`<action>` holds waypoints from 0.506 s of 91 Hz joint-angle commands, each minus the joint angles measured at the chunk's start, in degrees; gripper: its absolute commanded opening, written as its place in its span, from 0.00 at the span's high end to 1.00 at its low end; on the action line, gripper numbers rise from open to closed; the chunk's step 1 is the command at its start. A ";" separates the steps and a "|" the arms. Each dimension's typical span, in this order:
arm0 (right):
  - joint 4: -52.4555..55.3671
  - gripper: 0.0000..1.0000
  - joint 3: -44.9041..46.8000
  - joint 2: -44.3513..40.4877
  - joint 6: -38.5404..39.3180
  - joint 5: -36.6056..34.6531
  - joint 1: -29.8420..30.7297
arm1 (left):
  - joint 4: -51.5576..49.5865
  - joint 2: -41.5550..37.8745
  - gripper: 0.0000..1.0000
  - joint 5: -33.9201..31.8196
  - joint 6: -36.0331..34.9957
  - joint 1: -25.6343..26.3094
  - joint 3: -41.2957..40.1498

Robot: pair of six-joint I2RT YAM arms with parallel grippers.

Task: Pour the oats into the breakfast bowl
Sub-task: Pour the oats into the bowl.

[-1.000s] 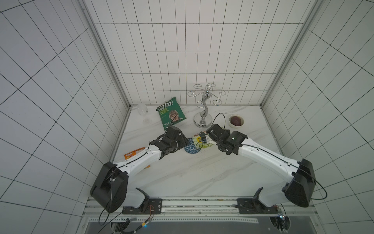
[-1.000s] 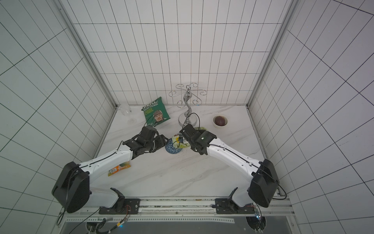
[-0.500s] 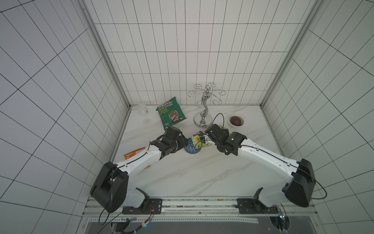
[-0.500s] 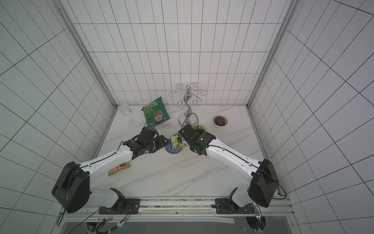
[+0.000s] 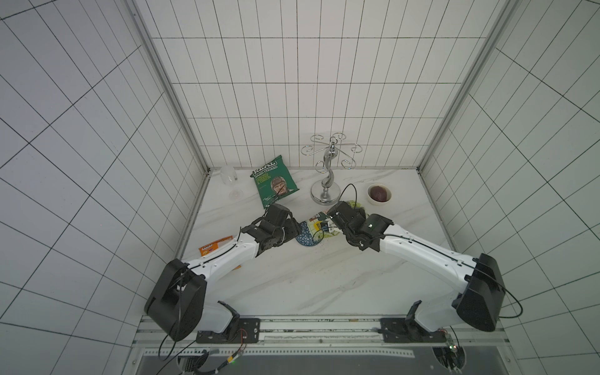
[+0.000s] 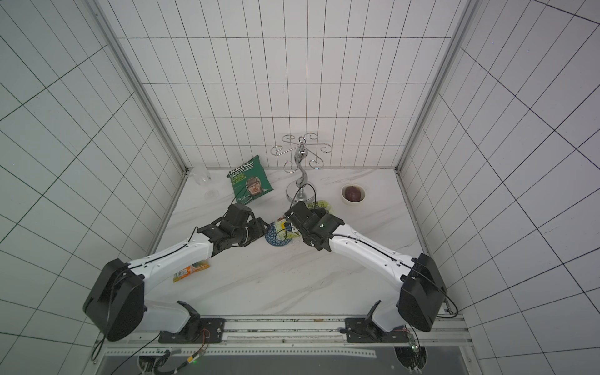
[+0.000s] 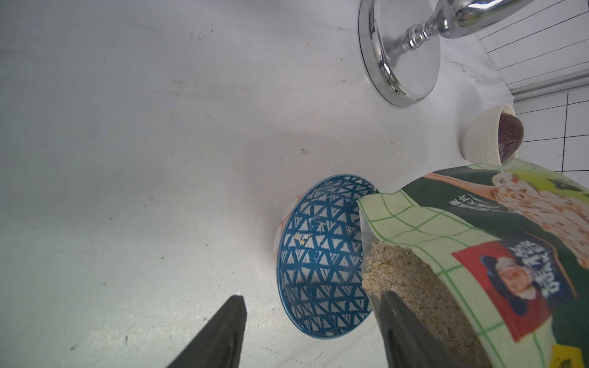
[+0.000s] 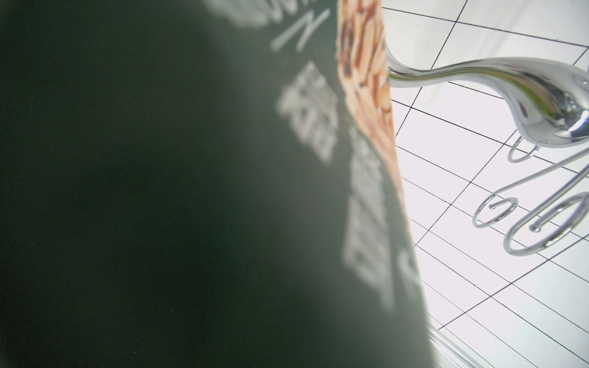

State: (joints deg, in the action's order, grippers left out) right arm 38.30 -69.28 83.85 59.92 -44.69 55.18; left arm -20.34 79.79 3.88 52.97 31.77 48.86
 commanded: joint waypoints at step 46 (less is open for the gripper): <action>-9.01 1.00 -0.08 -0.87 2.62 -8.15 1.59 | 1.34 -0.20 0.32 -1.41 -0.05 -0.27 -0.77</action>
State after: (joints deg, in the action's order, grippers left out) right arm 35.90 -68.64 83.90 62.72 -46.15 56.23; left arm -20.34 79.79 3.46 52.97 31.77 48.71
